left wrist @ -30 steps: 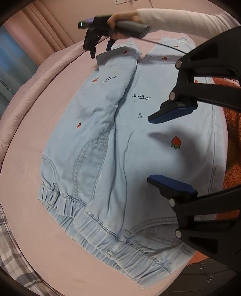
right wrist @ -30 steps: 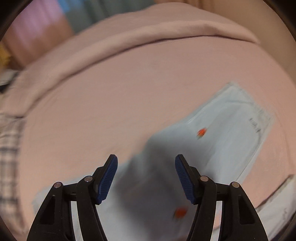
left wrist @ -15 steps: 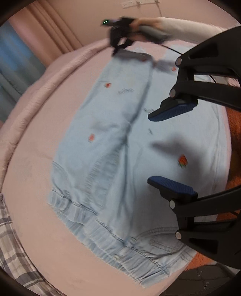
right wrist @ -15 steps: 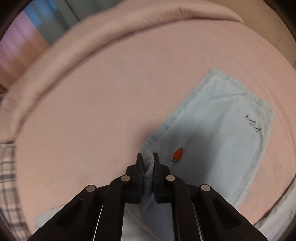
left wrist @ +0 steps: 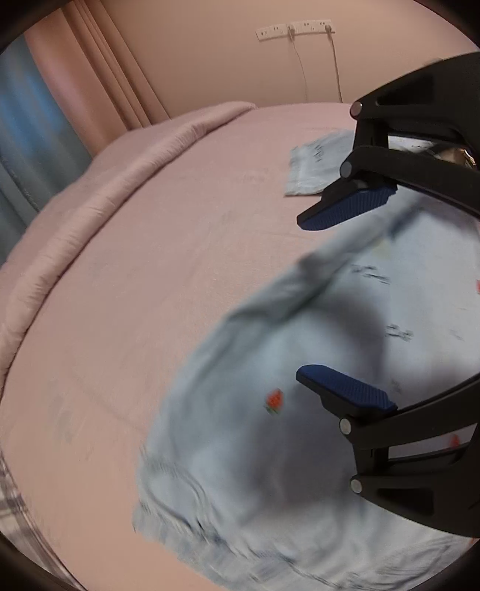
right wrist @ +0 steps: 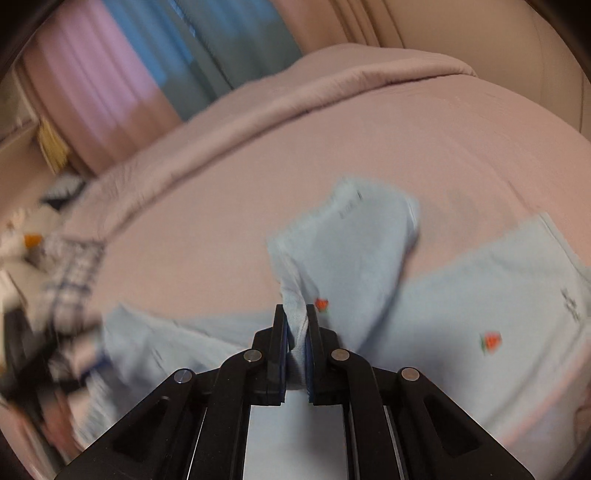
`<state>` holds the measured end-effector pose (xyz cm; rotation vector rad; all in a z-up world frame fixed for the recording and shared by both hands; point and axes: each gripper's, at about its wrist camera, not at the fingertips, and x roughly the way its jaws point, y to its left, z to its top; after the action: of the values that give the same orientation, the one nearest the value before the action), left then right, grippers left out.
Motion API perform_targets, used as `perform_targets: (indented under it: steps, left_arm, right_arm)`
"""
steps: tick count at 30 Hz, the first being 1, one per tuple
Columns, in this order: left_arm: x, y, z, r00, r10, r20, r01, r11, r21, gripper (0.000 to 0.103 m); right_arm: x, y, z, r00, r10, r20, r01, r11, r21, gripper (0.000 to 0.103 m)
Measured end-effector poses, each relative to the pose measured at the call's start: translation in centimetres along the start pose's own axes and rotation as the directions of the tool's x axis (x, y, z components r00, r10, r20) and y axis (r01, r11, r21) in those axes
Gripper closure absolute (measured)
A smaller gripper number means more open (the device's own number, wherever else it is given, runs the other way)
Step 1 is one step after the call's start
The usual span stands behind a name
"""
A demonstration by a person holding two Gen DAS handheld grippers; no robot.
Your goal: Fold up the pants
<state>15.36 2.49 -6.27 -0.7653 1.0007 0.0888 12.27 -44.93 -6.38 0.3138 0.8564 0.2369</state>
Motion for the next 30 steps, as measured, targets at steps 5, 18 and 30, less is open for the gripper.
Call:
perform_targets:
  steps: [5,18,30]
  left_arm:
    - [4.2,-0.1,1.2,0.995,0.062,-0.078,-0.062,0.998,-0.005,0.081]
    - [-10.1,1.8,-10.4,0.986,-0.07,0.153,0.054,0.993,0.109,0.097]
    - [-10.4,12.2,-12.1,0.991,0.069,0.118,-0.044,0.979,-0.199,0.068]
  right_arm:
    - [2.8,0.8,-1.0,0.997,-0.03,-0.076,0.028,0.999,-0.022,0.095]
    - [1.1,1.7,1.5,1.0,-0.016,0.02,0.017,0.999,-0.047,0.095]
    - [4.7,1.8,-0.3,0.981,-0.159,-0.114,0.141,0.978,-0.154,0.095]
